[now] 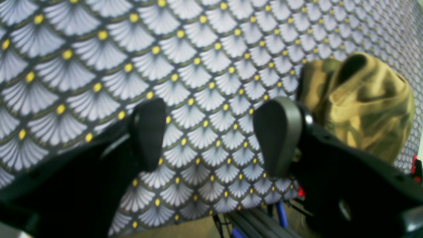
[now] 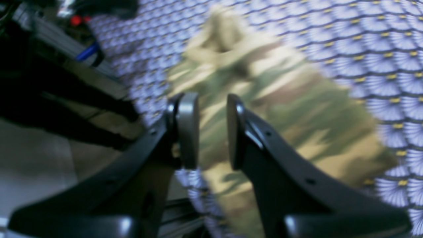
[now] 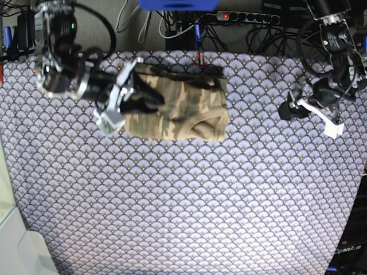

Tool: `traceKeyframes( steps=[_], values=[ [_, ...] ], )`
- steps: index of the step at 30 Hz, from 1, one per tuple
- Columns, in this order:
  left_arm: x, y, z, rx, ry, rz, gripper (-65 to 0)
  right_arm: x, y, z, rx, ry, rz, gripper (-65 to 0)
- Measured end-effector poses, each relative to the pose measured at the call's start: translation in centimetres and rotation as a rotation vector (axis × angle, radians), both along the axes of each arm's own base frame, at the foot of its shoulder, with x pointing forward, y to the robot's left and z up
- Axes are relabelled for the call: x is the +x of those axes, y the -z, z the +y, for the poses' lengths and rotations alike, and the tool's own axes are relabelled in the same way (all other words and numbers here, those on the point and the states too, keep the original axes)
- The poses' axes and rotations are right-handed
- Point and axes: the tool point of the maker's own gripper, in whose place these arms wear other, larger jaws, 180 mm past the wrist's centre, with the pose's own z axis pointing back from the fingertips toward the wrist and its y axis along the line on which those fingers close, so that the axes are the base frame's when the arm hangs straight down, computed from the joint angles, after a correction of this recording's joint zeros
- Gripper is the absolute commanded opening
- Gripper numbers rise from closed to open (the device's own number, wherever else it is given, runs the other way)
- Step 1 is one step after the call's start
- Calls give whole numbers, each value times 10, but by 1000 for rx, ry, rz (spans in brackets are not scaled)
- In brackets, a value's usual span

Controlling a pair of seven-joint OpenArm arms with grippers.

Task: Fold the T-shirt properly
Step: 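Raise the right gripper and move it beside the bundle's edge, then grasp the bundle edge with the right gripper and tuck it under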

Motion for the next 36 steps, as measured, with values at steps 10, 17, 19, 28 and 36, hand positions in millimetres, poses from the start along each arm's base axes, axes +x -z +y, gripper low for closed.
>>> traceKeyframes(
  steps=[10,17,19,28,36],
  values=[
    [-6,5,0,1,-2,17,-212,36,56,-25,34,111,163,-552],
    [-7,6,0,1,-2,18,-212,25,85,-24,133,192,239,-552],
    [-5,5,0,1,-2,15,-212,22,86,-17,140,176,243,-552],
    [-4,4,0,0,-3,12,-212,19,14,31,94,-11,61,-552],
    [-4,4,0,4,-4,10,-212,30,25,76,133,-91,128,-552]
  ],
)
